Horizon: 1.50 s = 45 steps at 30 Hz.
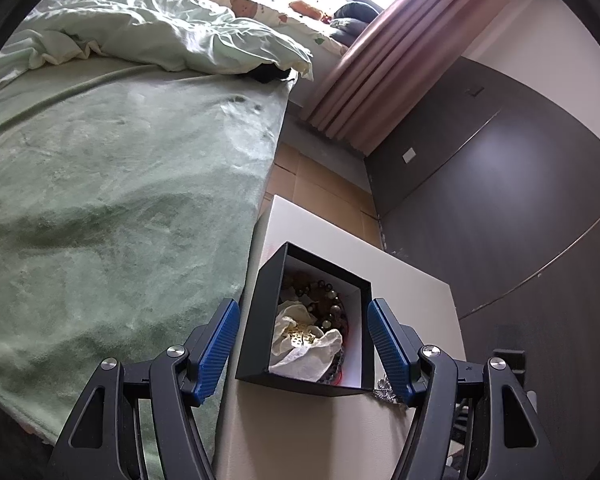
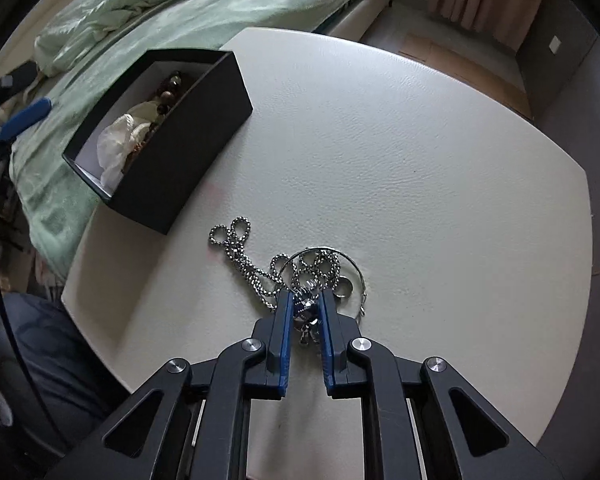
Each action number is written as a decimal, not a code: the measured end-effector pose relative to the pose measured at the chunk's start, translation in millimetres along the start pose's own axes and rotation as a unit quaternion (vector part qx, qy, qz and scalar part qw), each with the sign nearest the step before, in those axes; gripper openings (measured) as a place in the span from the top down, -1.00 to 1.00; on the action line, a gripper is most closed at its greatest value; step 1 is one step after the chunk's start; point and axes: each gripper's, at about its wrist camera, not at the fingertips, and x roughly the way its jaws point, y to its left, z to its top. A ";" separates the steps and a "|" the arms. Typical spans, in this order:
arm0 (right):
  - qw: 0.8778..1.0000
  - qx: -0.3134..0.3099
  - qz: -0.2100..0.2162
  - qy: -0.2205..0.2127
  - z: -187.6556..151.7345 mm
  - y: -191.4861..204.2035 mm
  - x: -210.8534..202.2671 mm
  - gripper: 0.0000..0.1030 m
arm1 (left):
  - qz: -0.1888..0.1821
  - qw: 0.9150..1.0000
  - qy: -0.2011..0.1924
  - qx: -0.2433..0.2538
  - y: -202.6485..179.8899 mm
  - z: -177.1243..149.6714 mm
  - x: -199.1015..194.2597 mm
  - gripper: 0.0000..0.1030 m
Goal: Organize jewelry
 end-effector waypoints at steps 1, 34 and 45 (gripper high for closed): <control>1.000 0.006 0.002 -0.007 -1.1 -0.9 -4.4 0.74 | -0.001 1.000 -0.002 0.000 -0.1 -1.3 -1.7 -0.31; 0.999 -0.038 -0.006 -0.005 3.5 17.3 -1.3 0.31 | -0.002 0.999 -0.016 0.031 -10.1 -22.4 -68.5 -0.31; 0.999 -0.033 0.006 -0.029 2.8 20.4 -20.1 0.71 | 0.003 0.999 -0.020 0.034 -10.8 -23.3 -77.0 -0.31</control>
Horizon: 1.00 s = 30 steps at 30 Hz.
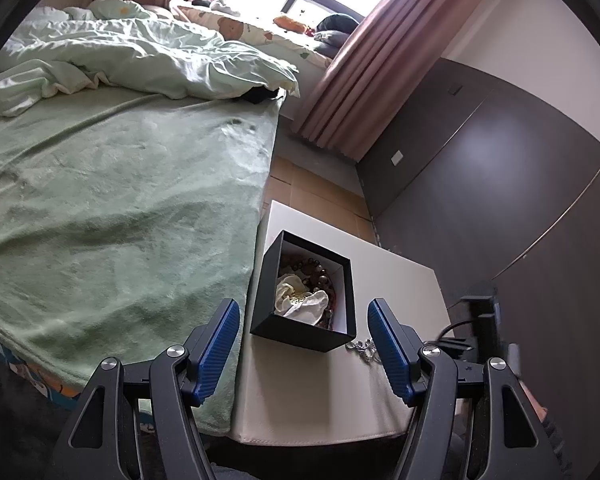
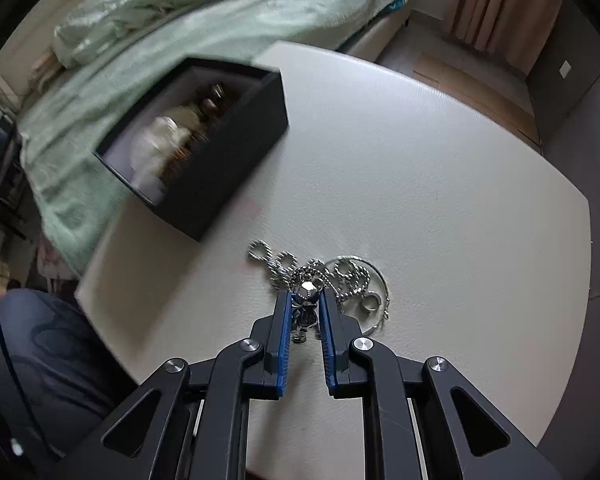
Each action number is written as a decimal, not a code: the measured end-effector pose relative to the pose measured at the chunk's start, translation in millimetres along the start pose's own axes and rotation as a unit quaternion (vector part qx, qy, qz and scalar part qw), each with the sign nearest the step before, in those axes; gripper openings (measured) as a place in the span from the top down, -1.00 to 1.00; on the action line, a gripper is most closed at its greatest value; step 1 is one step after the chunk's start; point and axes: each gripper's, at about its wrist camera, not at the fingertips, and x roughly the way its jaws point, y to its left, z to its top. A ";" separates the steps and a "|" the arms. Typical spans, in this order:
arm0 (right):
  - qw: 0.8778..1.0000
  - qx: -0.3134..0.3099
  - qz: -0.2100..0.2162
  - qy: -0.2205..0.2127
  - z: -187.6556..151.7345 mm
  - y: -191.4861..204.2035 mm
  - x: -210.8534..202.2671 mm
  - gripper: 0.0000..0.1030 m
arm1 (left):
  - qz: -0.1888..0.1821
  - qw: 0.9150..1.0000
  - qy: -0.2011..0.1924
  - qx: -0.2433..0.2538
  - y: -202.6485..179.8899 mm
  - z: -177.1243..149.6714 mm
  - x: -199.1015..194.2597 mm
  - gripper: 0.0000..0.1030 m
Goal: Organize jewelry
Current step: 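Lift the chains with the right gripper and drop them into the box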
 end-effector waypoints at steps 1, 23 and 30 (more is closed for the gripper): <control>1.000 0.003 0.002 -0.006 0.2 0.8 -4.9 0.71 | -0.001 1.000 0.000 0.000 -0.2 0.0 -0.5 -0.31; 0.970 -0.007 -0.004 -0.245 78.5 65.0 -235.3 0.71 | -0.003 1.000 -0.022 -0.007 3.7 11.9 -31.8 -0.31; 0.959 -0.018 -0.013 -0.281 102.1 93.1 -271.9 0.71 | 0.002 1.000 -0.025 -0.011 9.5 17.3 -38.7 -0.31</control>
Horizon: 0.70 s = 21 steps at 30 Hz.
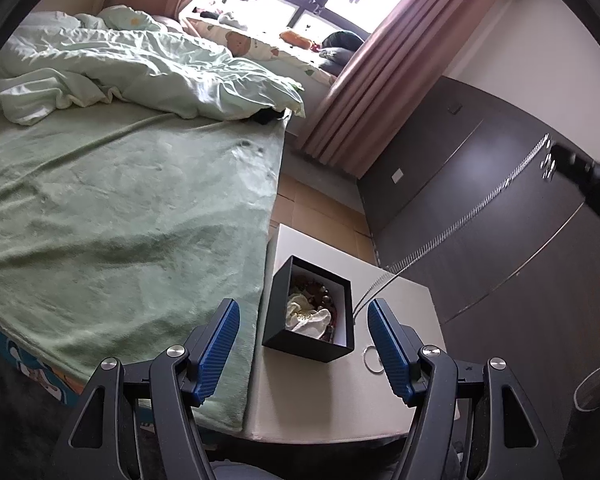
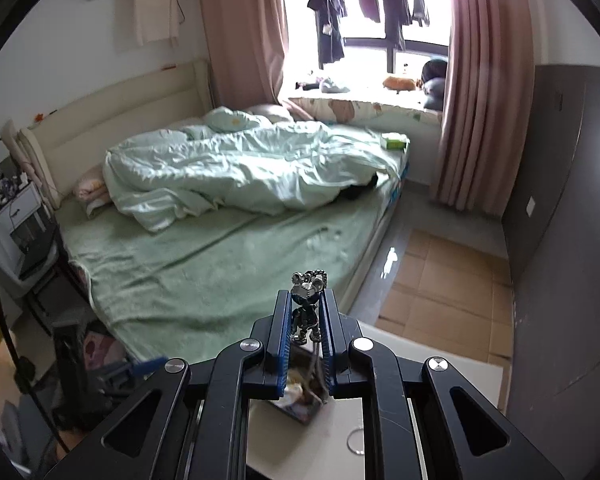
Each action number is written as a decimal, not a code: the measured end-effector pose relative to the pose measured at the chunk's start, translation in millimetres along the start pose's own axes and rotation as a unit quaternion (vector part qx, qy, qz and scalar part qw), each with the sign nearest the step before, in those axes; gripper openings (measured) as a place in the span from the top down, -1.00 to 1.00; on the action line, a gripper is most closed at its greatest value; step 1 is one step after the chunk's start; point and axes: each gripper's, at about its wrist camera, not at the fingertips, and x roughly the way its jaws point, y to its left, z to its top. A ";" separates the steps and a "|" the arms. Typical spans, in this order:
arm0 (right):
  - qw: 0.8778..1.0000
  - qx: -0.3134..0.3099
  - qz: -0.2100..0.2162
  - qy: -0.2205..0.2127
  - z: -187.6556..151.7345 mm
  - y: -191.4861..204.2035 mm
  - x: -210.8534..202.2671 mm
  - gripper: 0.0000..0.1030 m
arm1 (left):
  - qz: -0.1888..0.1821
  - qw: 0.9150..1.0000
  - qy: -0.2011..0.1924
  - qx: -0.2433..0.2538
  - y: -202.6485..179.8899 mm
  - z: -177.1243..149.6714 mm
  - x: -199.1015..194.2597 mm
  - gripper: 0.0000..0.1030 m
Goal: Organize jewelry
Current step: 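Lift the chains with the right gripper and drop them into the box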
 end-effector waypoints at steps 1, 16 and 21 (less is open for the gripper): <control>1.000 0.000 0.000 -0.003 2.9 2.0 -2.7 0.71 | 0.001 1.000 0.000 0.000 0.5 0.5 -0.7 -0.31; 0.999 0.003 0.009 0.037 1.7 25.5 38.6 0.71 | 0.007 1.000 0.007 0.001 10.0 4.4 5.2 -0.31; 0.994 0.035 0.026 0.099 -34.7 9.9 80.4 -0.26 | 0.010 1.000 0.021 0.005 7.3 3.4 19.8 -0.31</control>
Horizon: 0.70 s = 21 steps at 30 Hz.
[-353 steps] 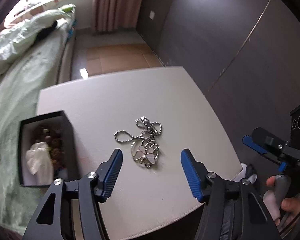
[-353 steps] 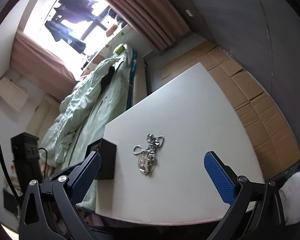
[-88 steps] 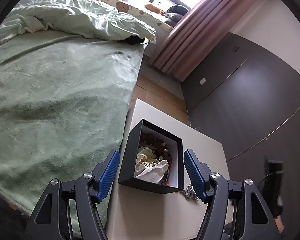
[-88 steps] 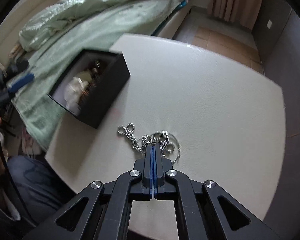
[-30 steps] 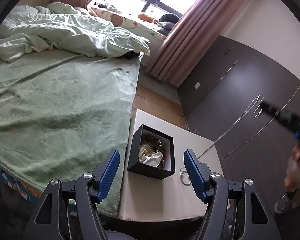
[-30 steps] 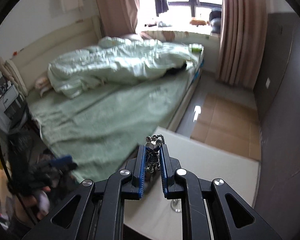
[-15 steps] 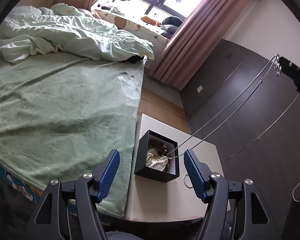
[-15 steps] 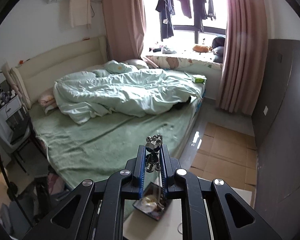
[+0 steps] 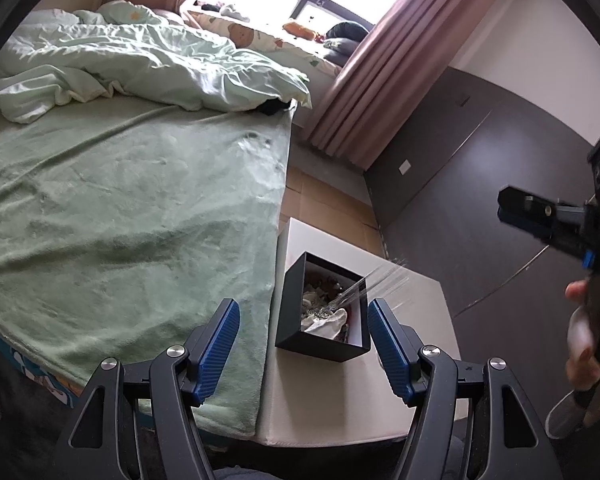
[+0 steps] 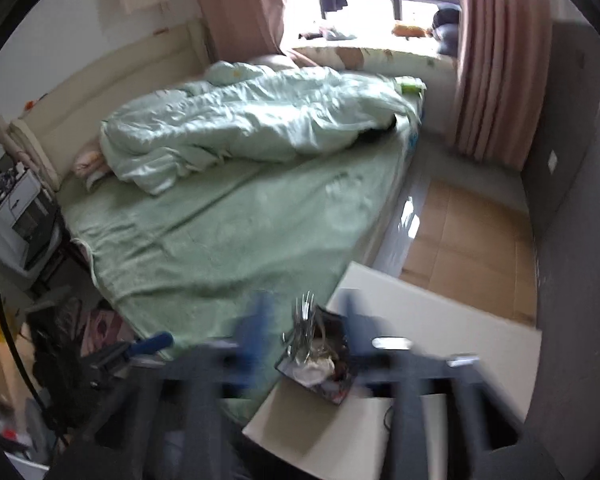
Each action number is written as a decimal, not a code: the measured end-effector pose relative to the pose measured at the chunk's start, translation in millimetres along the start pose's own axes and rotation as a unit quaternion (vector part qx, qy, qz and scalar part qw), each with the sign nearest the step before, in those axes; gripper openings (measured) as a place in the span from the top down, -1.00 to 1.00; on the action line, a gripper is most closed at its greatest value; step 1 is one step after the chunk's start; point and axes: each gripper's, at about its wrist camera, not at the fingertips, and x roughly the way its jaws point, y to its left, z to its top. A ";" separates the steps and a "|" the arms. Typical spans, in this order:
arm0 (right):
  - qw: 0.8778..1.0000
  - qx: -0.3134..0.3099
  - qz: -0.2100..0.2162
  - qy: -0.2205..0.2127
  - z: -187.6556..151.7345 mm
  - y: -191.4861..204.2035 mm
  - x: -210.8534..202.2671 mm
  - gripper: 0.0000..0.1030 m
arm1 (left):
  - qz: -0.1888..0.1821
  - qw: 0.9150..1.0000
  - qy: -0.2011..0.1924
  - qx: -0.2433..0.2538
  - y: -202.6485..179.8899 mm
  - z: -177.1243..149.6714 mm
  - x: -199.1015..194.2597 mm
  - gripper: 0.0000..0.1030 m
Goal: Organize jewelry
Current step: 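Lift the chains with the right gripper and drop them into the box, then move the left gripper to the silver hoop ring and grasp it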
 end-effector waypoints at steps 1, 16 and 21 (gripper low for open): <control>1.000 0.008 0.003 -0.004 -6.0 -7.1 2.0 -0.27 | 0.001 1.000 0.003 0.002 -1.8 -0.2 3.6 -0.31; 0.993 0.114 -0.011 0.026 -115.4 -127.6 2.2 -0.27 | -0.019 0.989 0.089 0.118 -96.5 -29.4 80.3 -0.31; 0.989 0.142 -0.019 0.031 -153.0 -158.8 -2.9 -0.27 | -0.026 0.976 0.128 0.172 -131.8 -51.5 111.1 -0.31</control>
